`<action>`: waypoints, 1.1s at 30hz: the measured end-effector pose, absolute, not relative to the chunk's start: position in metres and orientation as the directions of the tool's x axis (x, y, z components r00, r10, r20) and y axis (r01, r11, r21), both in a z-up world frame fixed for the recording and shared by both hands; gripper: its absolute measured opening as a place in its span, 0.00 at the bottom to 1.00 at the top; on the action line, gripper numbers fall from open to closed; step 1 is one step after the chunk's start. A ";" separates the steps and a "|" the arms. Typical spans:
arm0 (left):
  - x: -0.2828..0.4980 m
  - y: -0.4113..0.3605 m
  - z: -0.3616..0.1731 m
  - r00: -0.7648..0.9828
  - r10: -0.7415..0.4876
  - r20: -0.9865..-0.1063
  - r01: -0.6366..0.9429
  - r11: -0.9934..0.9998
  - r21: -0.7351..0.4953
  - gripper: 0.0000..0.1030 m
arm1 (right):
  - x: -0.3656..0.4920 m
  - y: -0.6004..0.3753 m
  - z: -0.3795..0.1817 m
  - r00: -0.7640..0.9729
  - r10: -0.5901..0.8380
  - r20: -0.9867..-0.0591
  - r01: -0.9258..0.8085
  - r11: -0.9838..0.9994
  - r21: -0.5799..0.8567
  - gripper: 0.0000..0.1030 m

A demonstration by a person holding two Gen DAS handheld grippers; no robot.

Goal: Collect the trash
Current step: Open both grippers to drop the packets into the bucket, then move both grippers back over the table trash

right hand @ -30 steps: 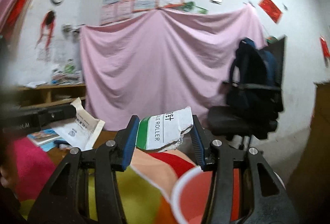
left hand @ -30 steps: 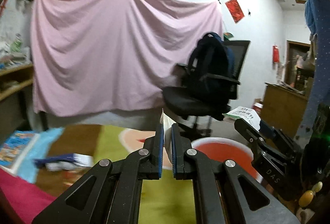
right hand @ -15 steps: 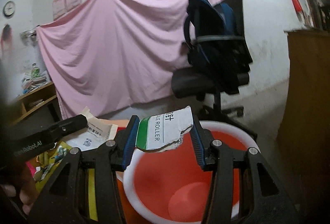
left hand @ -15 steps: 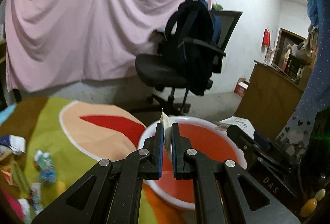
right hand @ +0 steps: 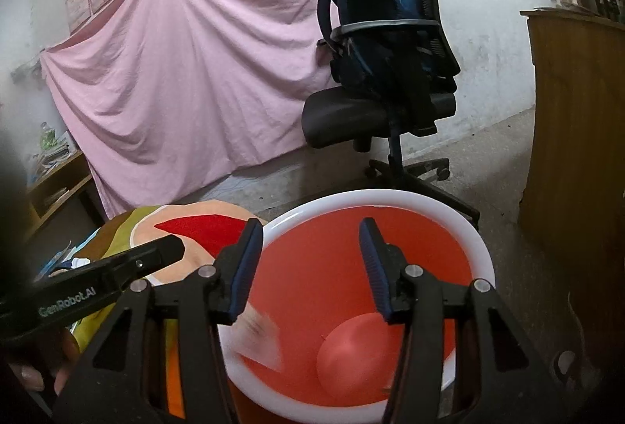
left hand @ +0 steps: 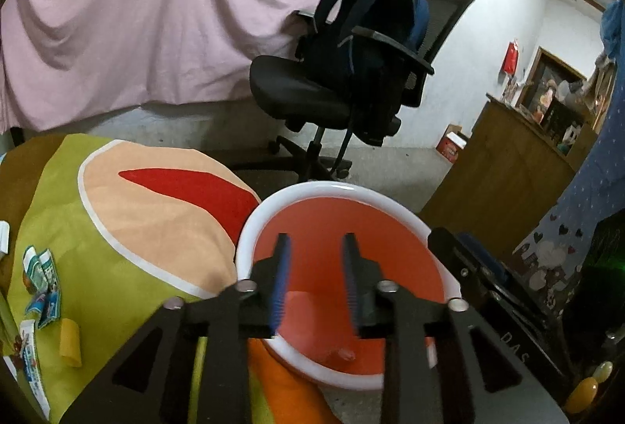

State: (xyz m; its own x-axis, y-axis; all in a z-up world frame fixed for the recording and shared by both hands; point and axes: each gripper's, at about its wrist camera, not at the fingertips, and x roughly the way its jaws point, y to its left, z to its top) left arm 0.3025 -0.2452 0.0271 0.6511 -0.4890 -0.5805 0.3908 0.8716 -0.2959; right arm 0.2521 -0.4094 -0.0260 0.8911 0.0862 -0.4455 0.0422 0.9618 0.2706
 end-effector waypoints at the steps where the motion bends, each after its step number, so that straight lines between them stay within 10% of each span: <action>1: 0.301 -0.243 0.028 0.655 -0.490 -0.575 0.385 0.871 -0.304 0.25 | 0.251 -0.410 -0.026 0.893 0.086 -0.442 0.042 0.961 0.273 0.78; 13: 0.256 -0.176 0.057 0.830 -0.362 -0.424 0.269 0.926 -0.265 0.44 | 0.223 -0.387 0.001 0.966 0.087 -0.243 -0.029 0.972 0.233 1.00; 23: 0.191 -0.097 0.070 0.954 -0.165 -0.249 0.116 0.973 -0.198 0.98 | 0.198 -0.344 0.029 0.985 0.166 -0.039 -0.155 0.969 0.191 1.00; 33: 0.141 -0.042 0.069 0.989 -0.027 -0.148 0.009 0.992 -0.124 0.98 | 0.179 -0.295 0.047 0.964 0.246 0.098 -0.261 0.948 0.180 1.00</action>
State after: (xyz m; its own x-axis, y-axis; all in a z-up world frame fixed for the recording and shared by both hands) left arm 0.1415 -0.0421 0.0689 0.9886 -0.0270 -0.1481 0.0085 0.9923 -0.1238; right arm 0.1787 -0.2946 0.0475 0.9641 0.2465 0.0984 -0.2608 0.9485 0.1798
